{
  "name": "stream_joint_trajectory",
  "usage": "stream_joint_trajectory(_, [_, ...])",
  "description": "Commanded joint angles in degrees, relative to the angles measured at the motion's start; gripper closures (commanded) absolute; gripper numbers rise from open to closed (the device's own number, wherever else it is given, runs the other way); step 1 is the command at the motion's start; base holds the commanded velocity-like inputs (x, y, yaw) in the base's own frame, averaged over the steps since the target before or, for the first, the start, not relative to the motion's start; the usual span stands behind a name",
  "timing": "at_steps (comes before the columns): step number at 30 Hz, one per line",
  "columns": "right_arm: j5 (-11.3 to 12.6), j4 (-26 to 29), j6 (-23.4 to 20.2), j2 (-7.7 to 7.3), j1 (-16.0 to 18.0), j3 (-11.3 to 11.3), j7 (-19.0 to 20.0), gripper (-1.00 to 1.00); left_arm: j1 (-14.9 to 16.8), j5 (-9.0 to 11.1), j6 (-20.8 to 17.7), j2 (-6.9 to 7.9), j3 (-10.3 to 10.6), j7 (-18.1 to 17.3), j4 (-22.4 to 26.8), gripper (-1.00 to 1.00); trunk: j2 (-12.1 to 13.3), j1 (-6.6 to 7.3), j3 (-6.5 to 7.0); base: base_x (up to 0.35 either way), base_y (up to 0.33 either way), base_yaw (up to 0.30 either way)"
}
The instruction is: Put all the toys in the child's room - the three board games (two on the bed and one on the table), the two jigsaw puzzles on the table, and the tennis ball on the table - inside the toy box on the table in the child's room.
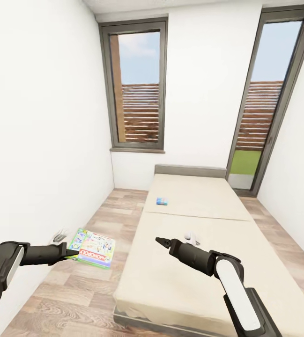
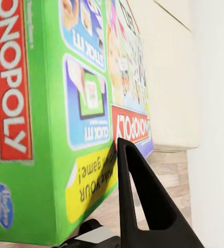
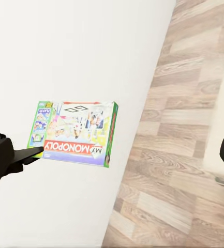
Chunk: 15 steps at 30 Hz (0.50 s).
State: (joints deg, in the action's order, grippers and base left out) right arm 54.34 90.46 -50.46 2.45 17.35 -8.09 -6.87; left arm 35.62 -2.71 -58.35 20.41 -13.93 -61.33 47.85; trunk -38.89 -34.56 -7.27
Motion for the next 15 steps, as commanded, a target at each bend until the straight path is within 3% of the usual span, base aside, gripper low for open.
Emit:
stream_joint_trajectory(1, [0.6,0.1,-0.2,0.01,0.0,0.0,-0.6,-1.00,0.1,0.0,-0.5,-0.05,-0.1,-0.4,0.0,1.00,0.3,0.21,0.11,0.000,0.000,0.275])
stream_joint_trajectory(15, [0.6,0.1,-0.2,0.01,0.0,-0.2,-0.6,-1.00,0.1,-0.1,-0.5,-0.57,0.0,-0.3,0.1,1.00,5.9,3.28,3.02,0.000,0.000,0.276])
